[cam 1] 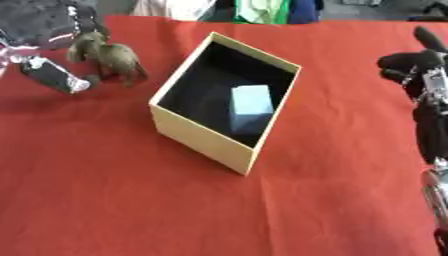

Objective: Pick up objects on the table and place them in the box.

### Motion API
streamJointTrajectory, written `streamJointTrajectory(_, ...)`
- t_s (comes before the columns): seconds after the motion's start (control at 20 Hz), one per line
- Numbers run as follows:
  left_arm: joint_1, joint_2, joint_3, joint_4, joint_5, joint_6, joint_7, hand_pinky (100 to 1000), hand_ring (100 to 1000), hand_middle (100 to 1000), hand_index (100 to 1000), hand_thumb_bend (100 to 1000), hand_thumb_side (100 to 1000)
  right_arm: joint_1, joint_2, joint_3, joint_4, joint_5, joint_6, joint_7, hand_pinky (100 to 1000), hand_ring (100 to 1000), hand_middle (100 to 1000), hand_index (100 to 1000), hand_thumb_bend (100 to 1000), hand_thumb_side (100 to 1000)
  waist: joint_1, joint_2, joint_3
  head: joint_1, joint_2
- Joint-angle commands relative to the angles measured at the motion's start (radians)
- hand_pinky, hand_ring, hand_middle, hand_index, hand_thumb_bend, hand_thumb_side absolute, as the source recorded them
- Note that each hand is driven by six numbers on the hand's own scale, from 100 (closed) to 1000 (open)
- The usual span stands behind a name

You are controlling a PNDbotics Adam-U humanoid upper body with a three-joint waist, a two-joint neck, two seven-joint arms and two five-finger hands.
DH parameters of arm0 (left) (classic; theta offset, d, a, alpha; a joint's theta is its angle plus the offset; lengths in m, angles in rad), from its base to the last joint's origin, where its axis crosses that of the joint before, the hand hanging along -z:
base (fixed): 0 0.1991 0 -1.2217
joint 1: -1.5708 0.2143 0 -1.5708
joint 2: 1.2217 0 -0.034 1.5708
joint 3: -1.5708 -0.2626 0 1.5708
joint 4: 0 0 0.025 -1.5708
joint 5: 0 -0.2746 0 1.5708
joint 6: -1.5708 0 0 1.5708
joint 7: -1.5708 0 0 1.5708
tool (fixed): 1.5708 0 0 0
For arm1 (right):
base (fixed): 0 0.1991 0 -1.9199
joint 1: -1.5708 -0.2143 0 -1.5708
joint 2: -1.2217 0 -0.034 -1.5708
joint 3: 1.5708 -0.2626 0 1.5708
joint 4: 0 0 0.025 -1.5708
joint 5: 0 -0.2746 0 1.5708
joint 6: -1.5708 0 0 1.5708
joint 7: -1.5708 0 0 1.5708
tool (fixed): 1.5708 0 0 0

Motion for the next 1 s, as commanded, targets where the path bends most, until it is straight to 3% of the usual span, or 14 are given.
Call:
streamJointTrajectory(0.05, -0.029, 0.008, 0.020, 0.008, -0.013, 0.012, 0.028, 705, 887, 853, 895, 407, 350, -0.011, -0.024, -0.001, -0.007, -0.003, -0.003, 0.006, 810, 783, 661, 1000, 100, 929, -0.001, -0.018, -0.002, 0.003, -0.018)
streamJointTrajectory(0.35, -0.044, -0.006, 0.025, 0.046, -0.054, 0.030, 0.067, 706, 890, 853, 889, 394, 341, -0.016, -0.026, 0.002, -0.006, -0.007, -0.004, 0.010, 810, 784, 661, 1000, 100, 933, -0.006, -0.008, -0.007, 0.009, -0.022)
streamJointTrajectory(0.7, -0.046, -0.016, 0.016, 0.057, -0.050, 0.009, 0.070, 701, 884, 848, 876, 373, 357, -0.017, -0.030, 0.002, -0.003, -0.013, -0.004, 0.011, 810, 784, 660, 1000, 100, 939, -0.008, 0.003, -0.008, 0.011, -0.023)
streamJointTrajectory(1.0, -0.043, -0.024, 0.009, 0.068, -0.057, -0.006, 0.064, 682, 861, 806, 815, 320, 320, -0.018, -0.031, 0.001, -0.002, -0.015, -0.004, 0.010, 810, 785, 660, 1000, 100, 943, -0.008, 0.011, -0.012, 0.014, -0.026)
